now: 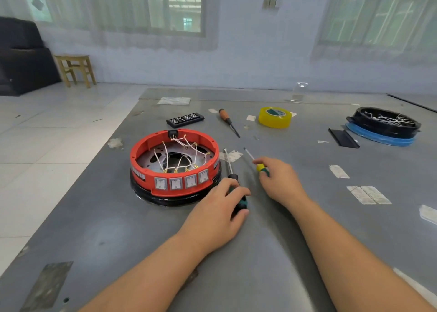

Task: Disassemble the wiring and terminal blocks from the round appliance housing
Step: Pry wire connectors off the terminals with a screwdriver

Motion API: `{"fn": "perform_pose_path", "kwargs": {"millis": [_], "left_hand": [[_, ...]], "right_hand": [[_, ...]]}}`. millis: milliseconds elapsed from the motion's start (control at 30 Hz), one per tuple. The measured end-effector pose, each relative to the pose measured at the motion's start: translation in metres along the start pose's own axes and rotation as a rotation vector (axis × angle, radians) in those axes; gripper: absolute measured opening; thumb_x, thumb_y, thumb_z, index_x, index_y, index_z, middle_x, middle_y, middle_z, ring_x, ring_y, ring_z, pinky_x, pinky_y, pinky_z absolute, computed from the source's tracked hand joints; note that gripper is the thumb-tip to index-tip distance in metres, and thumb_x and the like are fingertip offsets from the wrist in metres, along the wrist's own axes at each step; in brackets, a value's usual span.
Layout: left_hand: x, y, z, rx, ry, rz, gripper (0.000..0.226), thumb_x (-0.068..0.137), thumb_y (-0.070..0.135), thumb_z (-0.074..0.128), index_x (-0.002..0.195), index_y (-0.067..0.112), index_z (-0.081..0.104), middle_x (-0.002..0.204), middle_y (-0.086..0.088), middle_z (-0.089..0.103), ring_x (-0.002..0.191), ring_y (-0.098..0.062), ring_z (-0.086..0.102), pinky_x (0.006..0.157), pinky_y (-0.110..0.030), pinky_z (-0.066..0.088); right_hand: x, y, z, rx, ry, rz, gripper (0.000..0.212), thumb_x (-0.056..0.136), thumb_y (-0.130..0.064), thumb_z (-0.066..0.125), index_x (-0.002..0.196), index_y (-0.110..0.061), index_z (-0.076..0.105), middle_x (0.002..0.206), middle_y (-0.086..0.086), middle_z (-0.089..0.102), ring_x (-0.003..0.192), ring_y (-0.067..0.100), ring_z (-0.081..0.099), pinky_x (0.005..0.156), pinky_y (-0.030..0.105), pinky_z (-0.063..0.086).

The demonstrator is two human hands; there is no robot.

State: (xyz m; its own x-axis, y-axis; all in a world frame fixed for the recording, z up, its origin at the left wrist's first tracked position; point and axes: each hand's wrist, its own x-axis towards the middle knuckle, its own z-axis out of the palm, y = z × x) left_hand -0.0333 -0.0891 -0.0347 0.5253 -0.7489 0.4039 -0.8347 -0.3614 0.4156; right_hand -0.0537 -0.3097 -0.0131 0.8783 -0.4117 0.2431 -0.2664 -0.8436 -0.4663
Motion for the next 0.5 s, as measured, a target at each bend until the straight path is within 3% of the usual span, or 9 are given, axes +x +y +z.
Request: {"fn": "perform_pose_path", "kwargs": {"millis": [67, 200, 333, 433, 500], "left_hand": [[0.000, -0.001, 0.004, -0.016, -0.006, -0.005, 0.039, 0.101, 0.039, 0.062, 0.138, 0.030, 0.059, 0.140, 0.013, 0.039, 0.122, -0.007, 0.053, 0.106, -0.026, 0.046], [-0.004, -0.006, 0.004, -0.038, -0.009, -0.024, 0.041, 0.101, 0.038, 0.063, 0.141, 0.032, 0.059, 0.144, 0.017, 0.037, 0.127, -0.001, 0.050, 0.107, -0.013, 0.035], [-0.004, -0.007, 0.004, -0.042, -0.009, -0.027, 0.044, 0.100, 0.038, 0.065, 0.143, 0.035, 0.059, 0.150, 0.016, 0.038, 0.132, 0.000, 0.048, 0.109, -0.012, 0.032], [-0.004, -0.008, 0.002, -0.024, -0.008, -0.017, 0.044, 0.101, 0.038, 0.064, 0.144, 0.035, 0.059, 0.151, 0.016, 0.041, 0.134, 0.000, 0.046, 0.109, -0.011, 0.031], [-0.004, -0.008, 0.001, -0.038, 0.020, -0.020, 0.041, 0.100, 0.033, 0.067, 0.141, 0.031, 0.063, 0.149, 0.013, 0.047, 0.135, -0.002, 0.048, 0.109, -0.014, 0.034]], "right_hand": [[0.006, 0.020, -0.009, -0.144, 0.054, 0.050, 0.044, 0.097, -0.010, 0.050, 0.138, -0.023, 0.059, 0.133, 0.009, 0.064, 0.122, 0.034, 0.054, 0.097, 0.039, 0.045], [0.011, 0.040, -0.016, -0.279, 0.147, 0.136, 0.049, 0.095, -0.007, 0.047, 0.139, -0.026, 0.058, 0.131, 0.001, 0.067, 0.116, 0.031, 0.051, 0.091, 0.038, 0.043], [0.013, 0.043, -0.012, -0.326, 0.145, 0.152, 0.049, 0.094, -0.008, 0.048, 0.136, -0.030, 0.060, 0.125, 0.002, 0.069, 0.116, 0.031, 0.052, 0.086, 0.038, 0.040], [0.012, 0.045, -0.011, -0.362, 0.122, 0.164, 0.047, 0.097, -0.013, 0.048, 0.138, -0.033, 0.058, 0.141, -0.002, 0.061, 0.126, 0.028, 0.049, 0.095, 0.039, 0.038], [0.011, 0.037, -0.012, -0.388, 0.236, 0.099, 0.040, 0.099, -0.020, 0.053, 0.136, -0.030, 0.061, 0.147, -0.001, 0.055, 0.130, 0.027, 0.047, 0.101, 0.040, 0.034]]}}
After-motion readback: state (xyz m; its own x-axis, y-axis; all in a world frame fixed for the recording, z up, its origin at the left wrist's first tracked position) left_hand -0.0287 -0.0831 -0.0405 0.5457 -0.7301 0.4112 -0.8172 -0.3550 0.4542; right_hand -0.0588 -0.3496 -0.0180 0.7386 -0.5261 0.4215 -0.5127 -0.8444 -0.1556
